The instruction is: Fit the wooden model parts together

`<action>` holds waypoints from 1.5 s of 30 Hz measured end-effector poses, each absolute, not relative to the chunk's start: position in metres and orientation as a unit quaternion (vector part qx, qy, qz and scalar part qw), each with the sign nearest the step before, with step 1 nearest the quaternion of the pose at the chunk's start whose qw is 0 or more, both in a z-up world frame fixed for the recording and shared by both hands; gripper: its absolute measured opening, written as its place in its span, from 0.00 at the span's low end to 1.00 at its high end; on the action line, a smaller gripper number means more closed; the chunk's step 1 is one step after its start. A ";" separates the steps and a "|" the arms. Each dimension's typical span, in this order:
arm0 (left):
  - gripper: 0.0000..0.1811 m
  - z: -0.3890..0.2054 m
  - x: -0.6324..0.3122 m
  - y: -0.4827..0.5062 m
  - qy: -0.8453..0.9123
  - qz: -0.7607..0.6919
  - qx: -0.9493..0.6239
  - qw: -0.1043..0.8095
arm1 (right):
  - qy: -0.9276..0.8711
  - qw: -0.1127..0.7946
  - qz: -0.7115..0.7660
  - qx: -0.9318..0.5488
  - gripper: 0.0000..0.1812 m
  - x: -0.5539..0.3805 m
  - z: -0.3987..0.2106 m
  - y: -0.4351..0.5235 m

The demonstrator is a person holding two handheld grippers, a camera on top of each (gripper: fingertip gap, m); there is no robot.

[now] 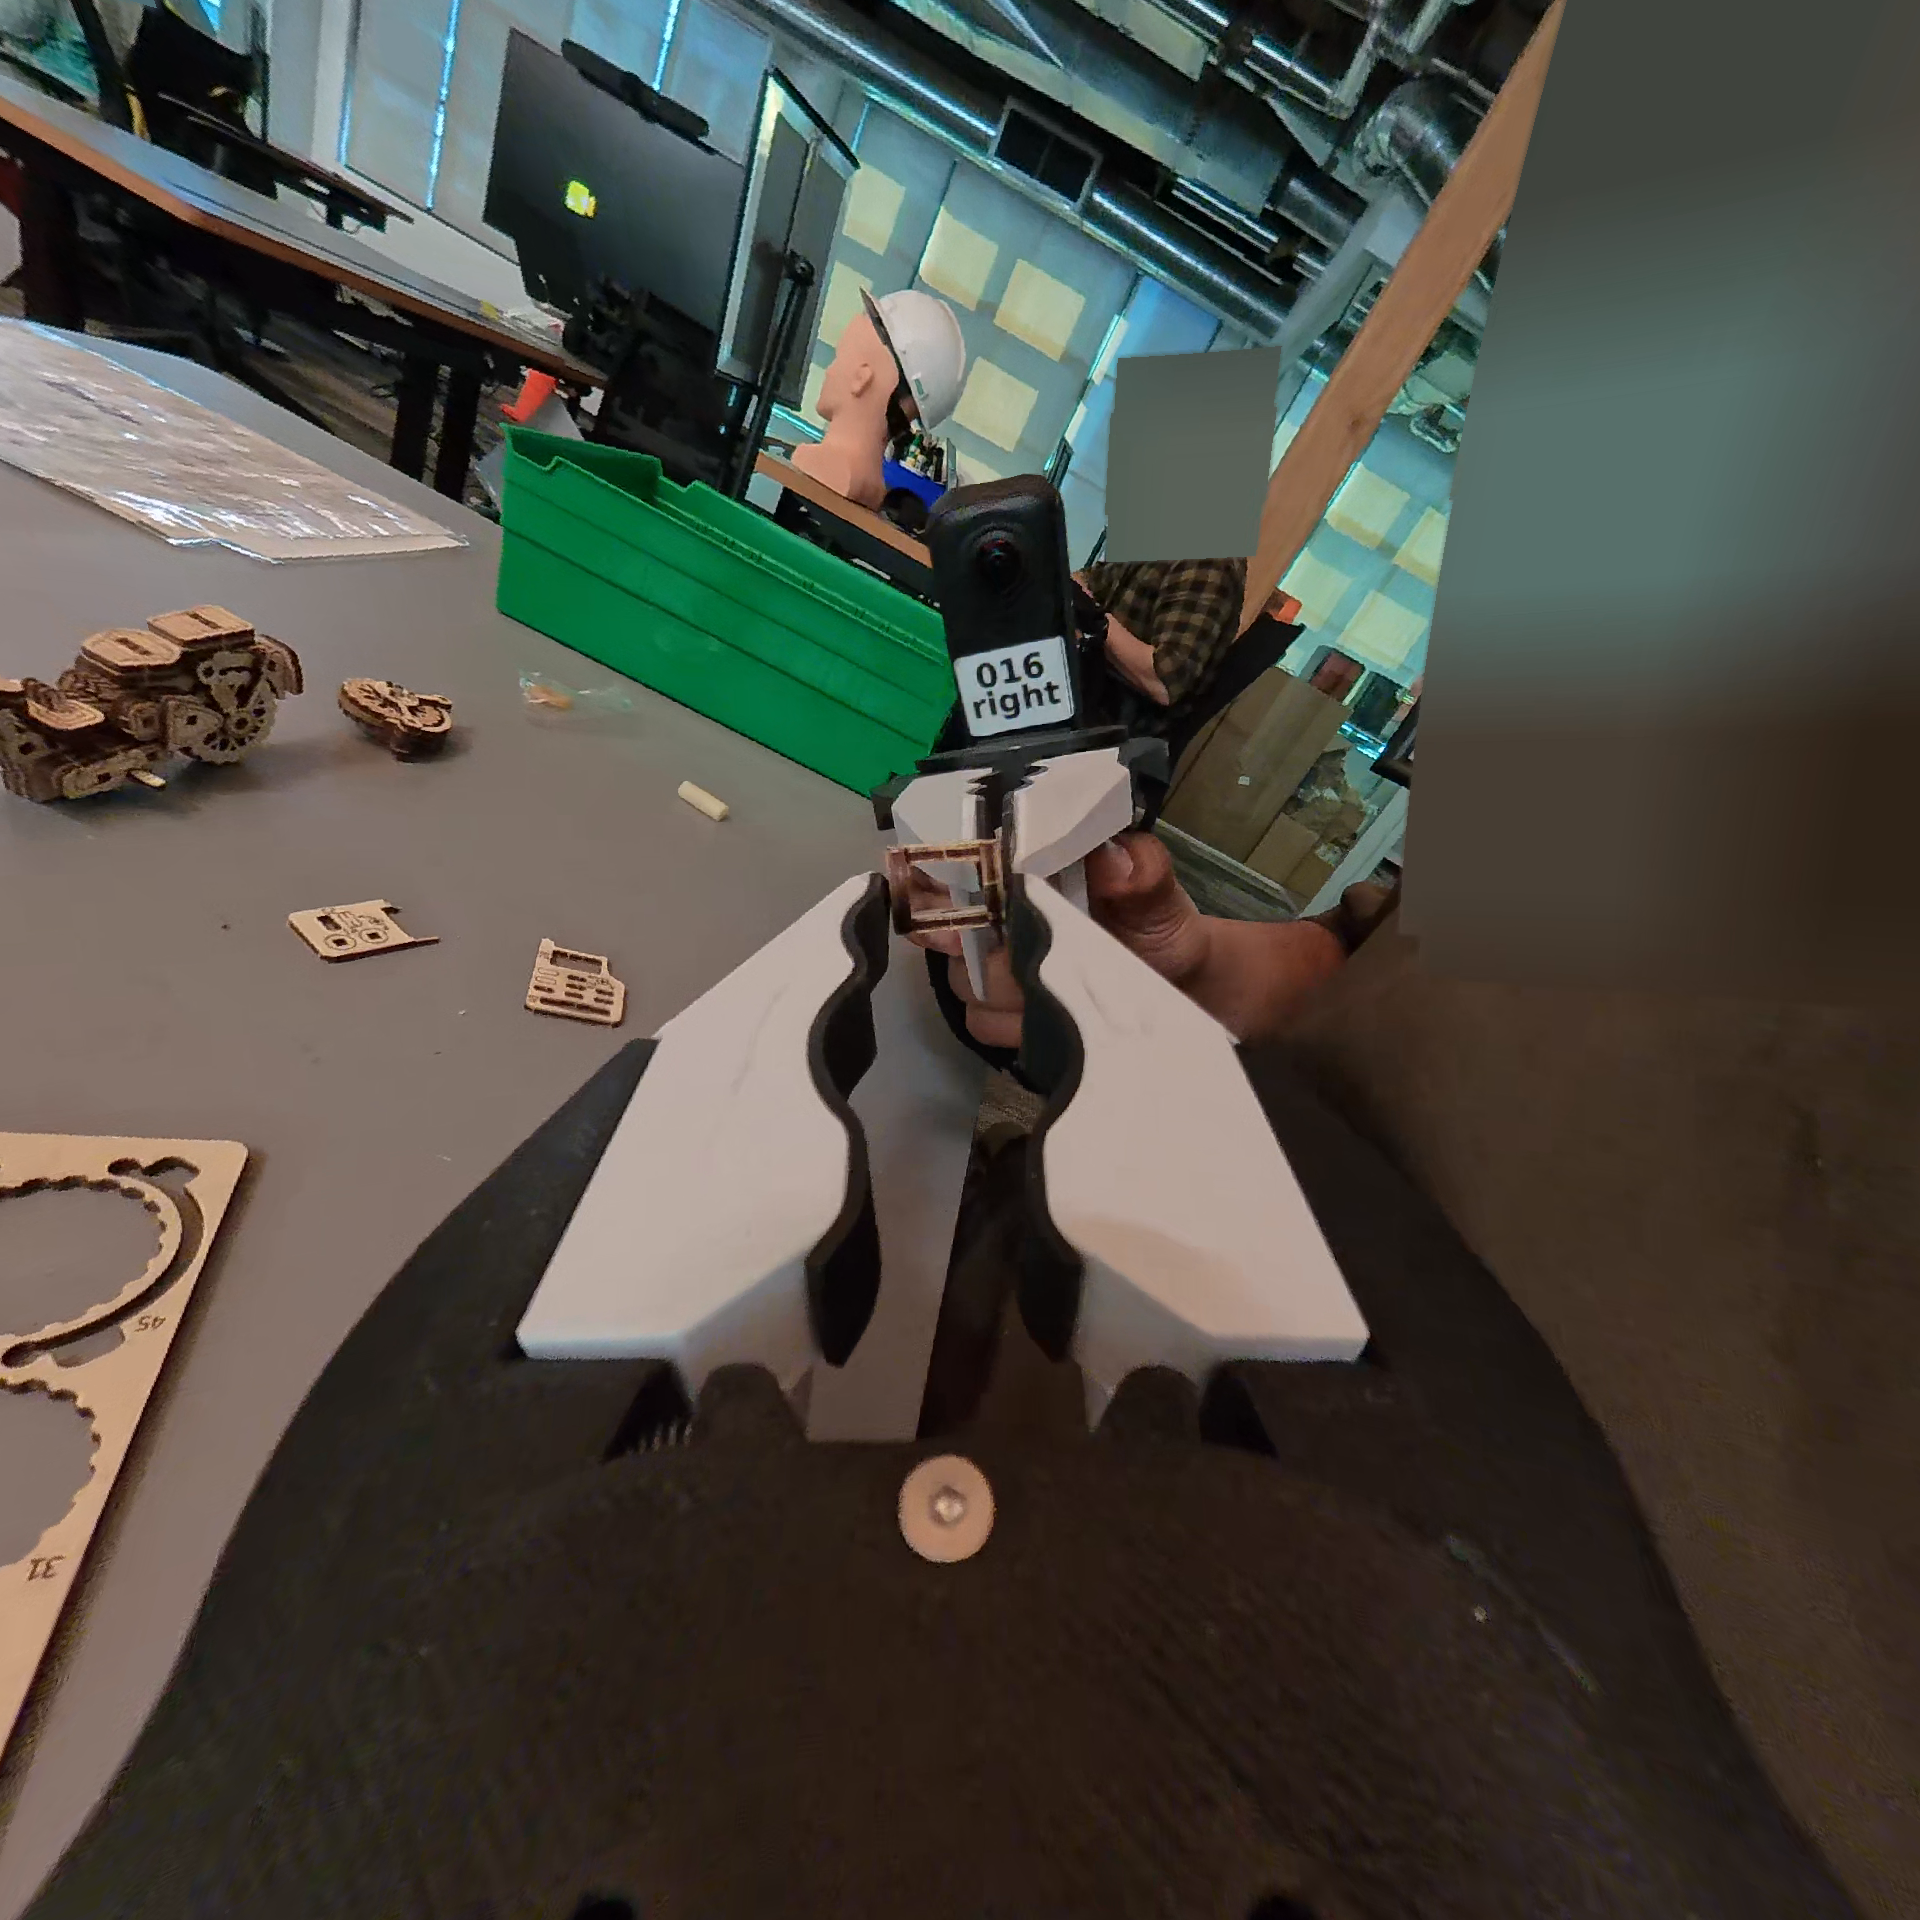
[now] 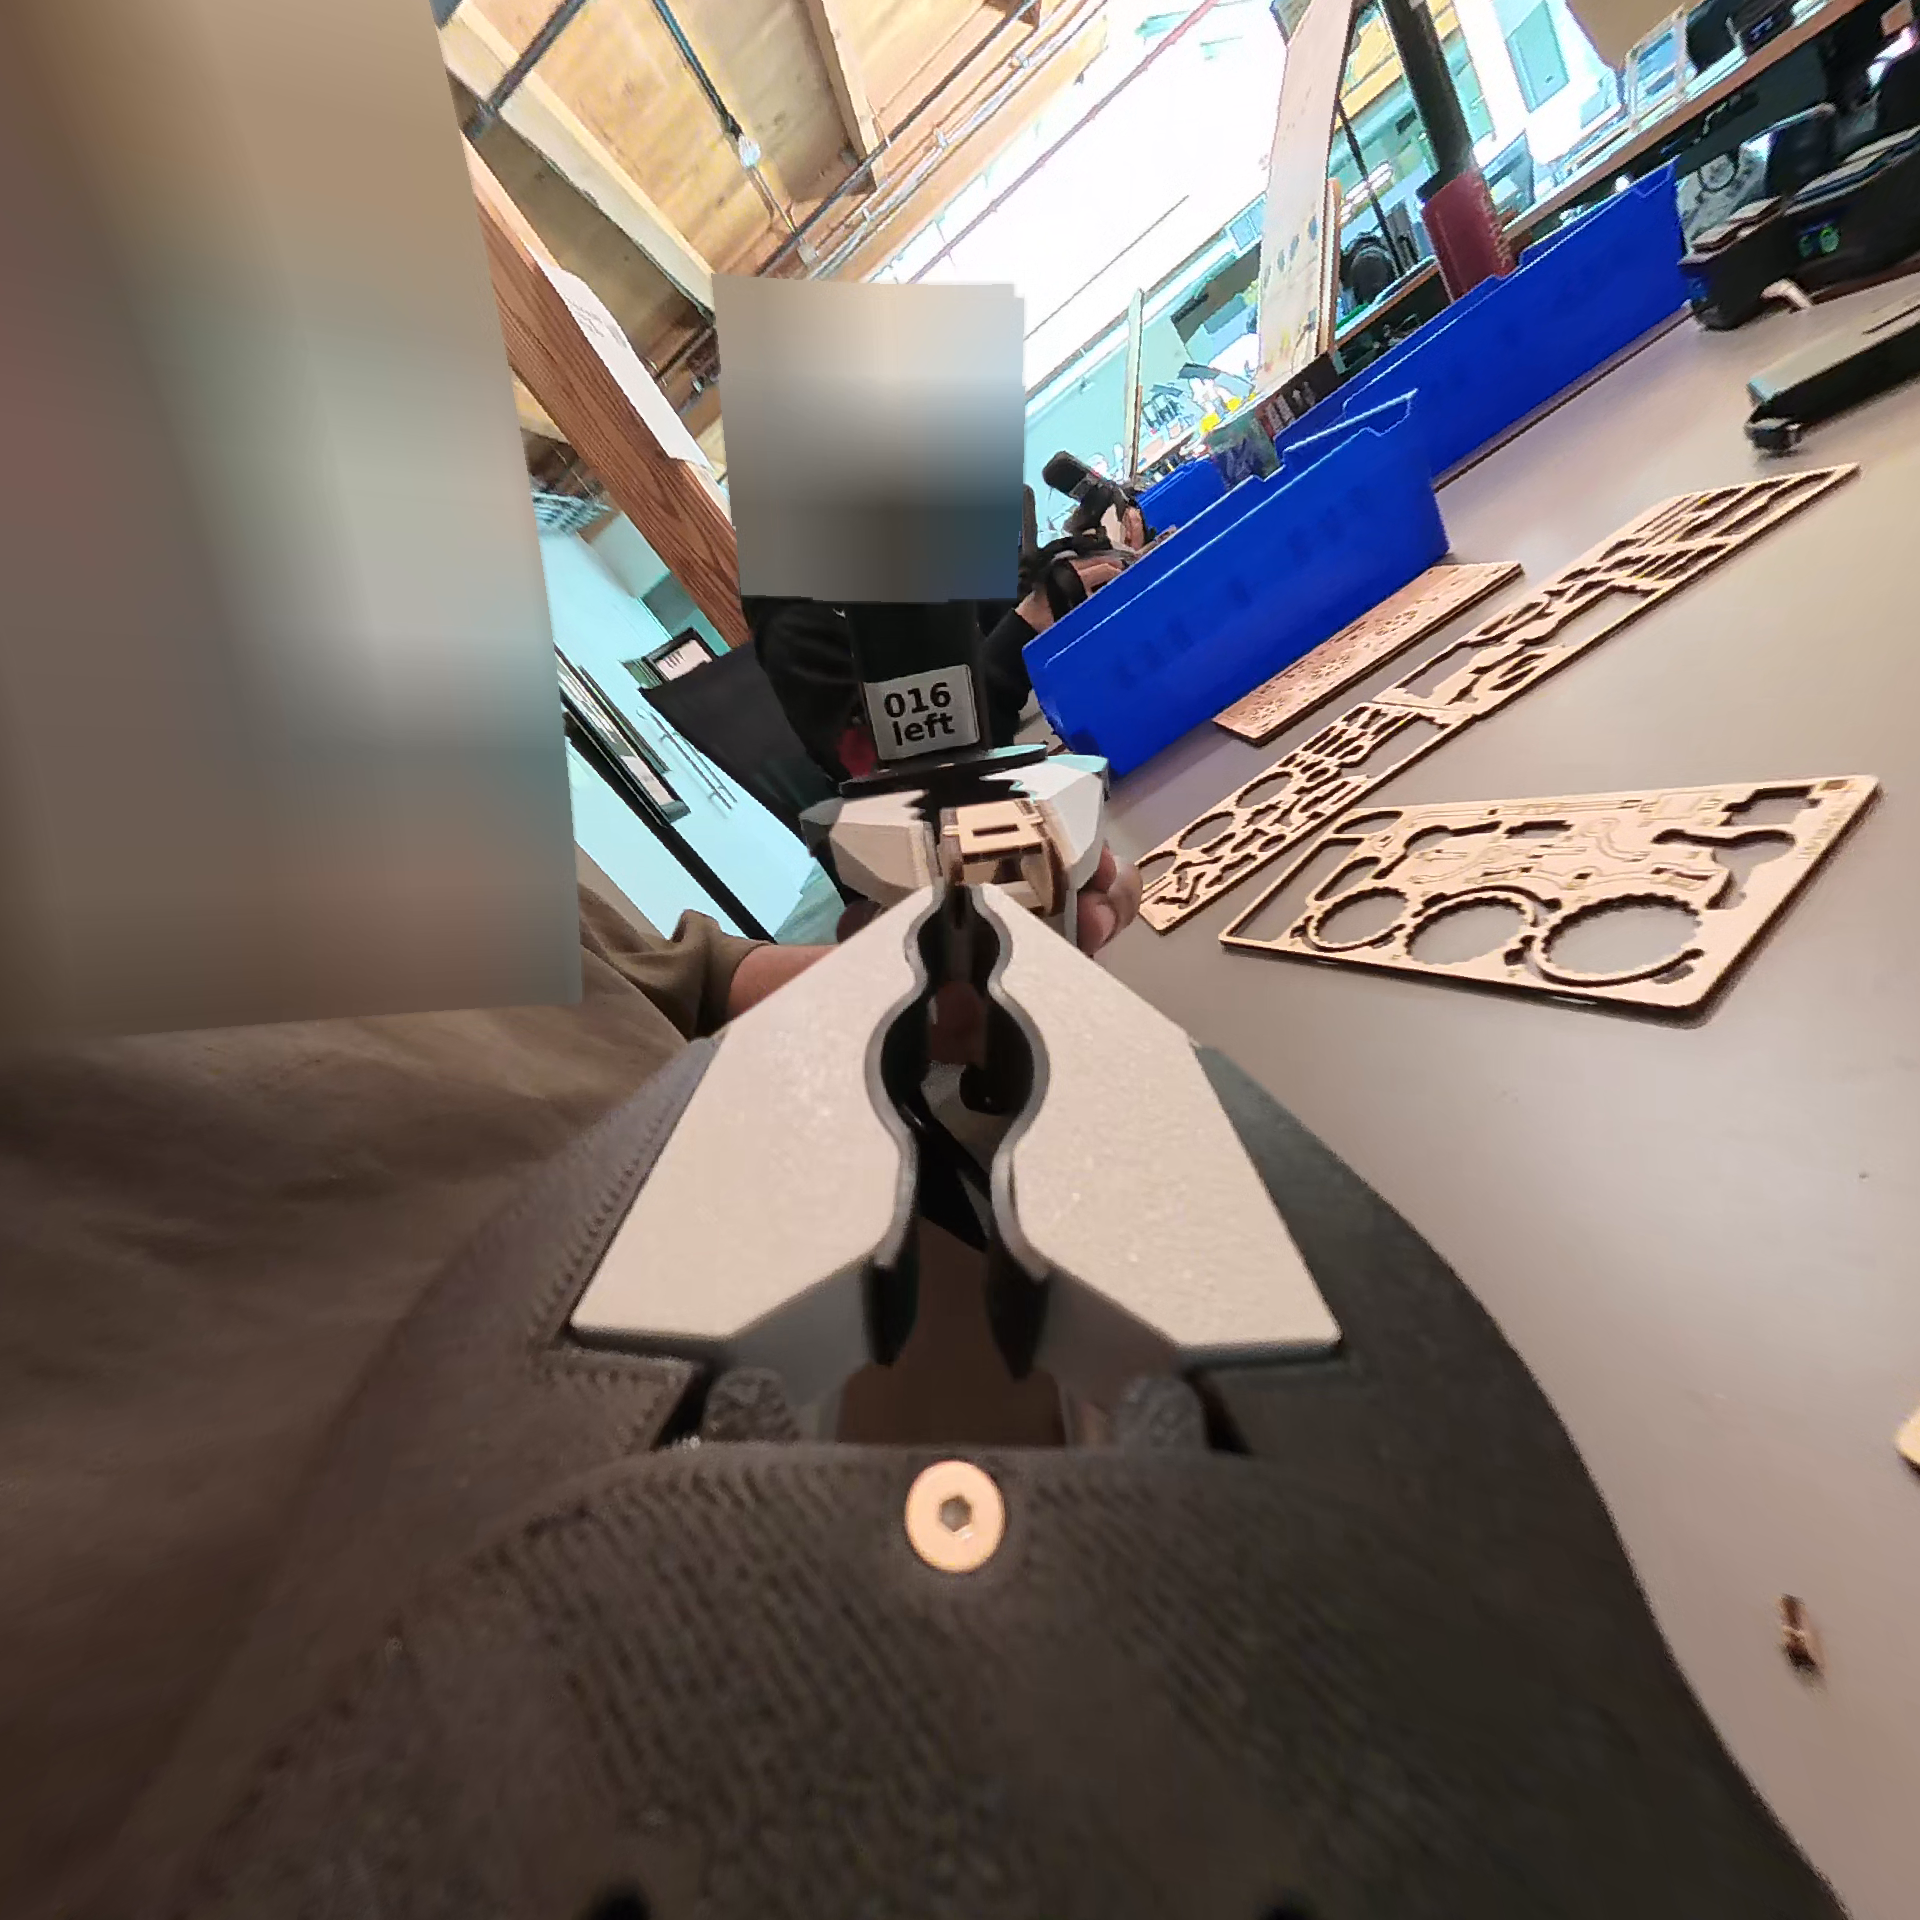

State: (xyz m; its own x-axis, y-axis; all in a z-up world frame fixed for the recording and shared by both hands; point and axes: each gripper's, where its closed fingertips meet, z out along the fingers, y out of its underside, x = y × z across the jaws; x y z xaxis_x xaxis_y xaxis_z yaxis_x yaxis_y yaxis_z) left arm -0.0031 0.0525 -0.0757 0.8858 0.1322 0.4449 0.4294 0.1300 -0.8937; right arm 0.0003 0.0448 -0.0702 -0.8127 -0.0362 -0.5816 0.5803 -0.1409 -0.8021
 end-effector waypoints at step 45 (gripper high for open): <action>0.11 -0.090 0.030 0.072 -0.093 -0.035 -0.728 0.678 | 0.725 0.049 -0.686 0.034 0.14 0.035 -0.067 0.054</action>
